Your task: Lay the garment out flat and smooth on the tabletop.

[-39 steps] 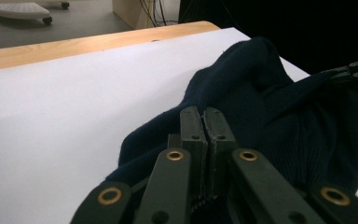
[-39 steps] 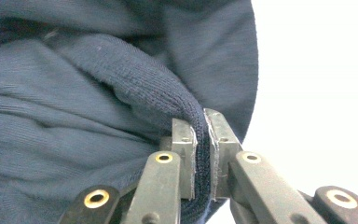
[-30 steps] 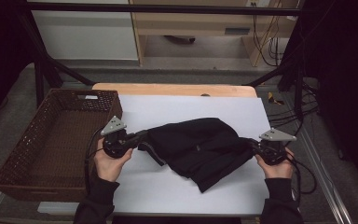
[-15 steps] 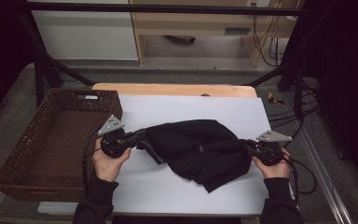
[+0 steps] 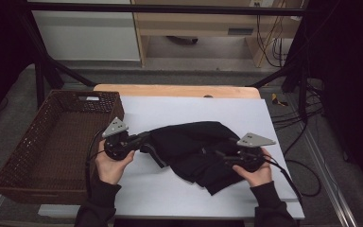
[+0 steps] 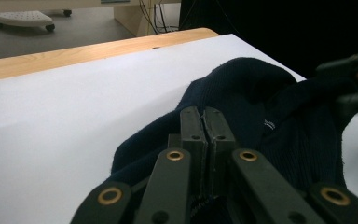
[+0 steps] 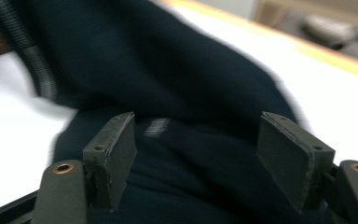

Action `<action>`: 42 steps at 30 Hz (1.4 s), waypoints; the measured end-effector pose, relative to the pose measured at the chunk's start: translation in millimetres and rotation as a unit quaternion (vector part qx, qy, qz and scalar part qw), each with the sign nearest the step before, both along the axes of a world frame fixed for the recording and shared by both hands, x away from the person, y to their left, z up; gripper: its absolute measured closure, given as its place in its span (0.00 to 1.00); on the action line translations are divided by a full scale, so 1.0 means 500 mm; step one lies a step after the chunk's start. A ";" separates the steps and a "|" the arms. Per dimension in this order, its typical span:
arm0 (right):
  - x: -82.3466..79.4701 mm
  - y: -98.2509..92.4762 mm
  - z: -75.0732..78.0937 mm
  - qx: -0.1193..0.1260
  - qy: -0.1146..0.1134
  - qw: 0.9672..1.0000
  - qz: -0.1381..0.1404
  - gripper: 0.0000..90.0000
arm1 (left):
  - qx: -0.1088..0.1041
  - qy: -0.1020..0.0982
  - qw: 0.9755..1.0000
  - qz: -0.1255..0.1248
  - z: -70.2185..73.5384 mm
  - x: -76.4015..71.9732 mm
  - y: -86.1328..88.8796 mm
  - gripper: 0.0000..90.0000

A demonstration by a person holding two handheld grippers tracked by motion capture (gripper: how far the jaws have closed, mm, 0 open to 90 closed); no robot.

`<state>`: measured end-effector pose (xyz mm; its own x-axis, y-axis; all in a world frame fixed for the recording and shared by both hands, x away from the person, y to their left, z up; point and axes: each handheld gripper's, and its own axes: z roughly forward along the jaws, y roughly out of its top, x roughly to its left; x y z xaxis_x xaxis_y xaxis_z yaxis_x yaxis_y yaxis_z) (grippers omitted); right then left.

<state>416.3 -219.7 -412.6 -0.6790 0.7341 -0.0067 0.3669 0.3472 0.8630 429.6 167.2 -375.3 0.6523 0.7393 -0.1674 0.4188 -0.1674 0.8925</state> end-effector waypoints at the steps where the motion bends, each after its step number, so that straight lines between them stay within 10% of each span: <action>1: 0.002 0.013 -0.008 -0.002 0.008 1.000 0.010 0.31 | 0.000 0.000 1.000 0.000 0.000 0.000 0.000 0.97; 10: 0.005 0.130 -0.090 -0.045 0.065 0.994 0.072 0.30 | 0.001 -0.003 1.000 0.005 0.000 0.000 0.001 0.97; 16: 0.005 0.133 -0.101 -0.108 0.065 0.989 0.071 0.90 | -0.003 -0.005 1.000 0.009 0.003 -0.002 0.005 0.97; 19: 0.004 0.119 -0.084 -0.112 0.067 0.989 0.066 0.94 | -0.005 -0.007 1.000 0.010 0.006 -0.003 0.007 0.97; 26: -0.002 0.020 0.001 -0.047 0.021 0.999 0.012 0.95 | -0.014 -0.015 1.000 0.015 0.018 -0.008 0.017 0.97; 33: -0.008 -0.085 0.038 0.004 0.005 0.999 -0.046 0.94 | -0.022 -0.026 0.999 0.023 0.031 -0.015 0.029 0.97; 42: 0.002 -0.070 0.016 -0.017 0.042 0.999 0.002 0.89 | -0.022 -0.025 0.999 0.024 0.032 -0.015 0.031 0.97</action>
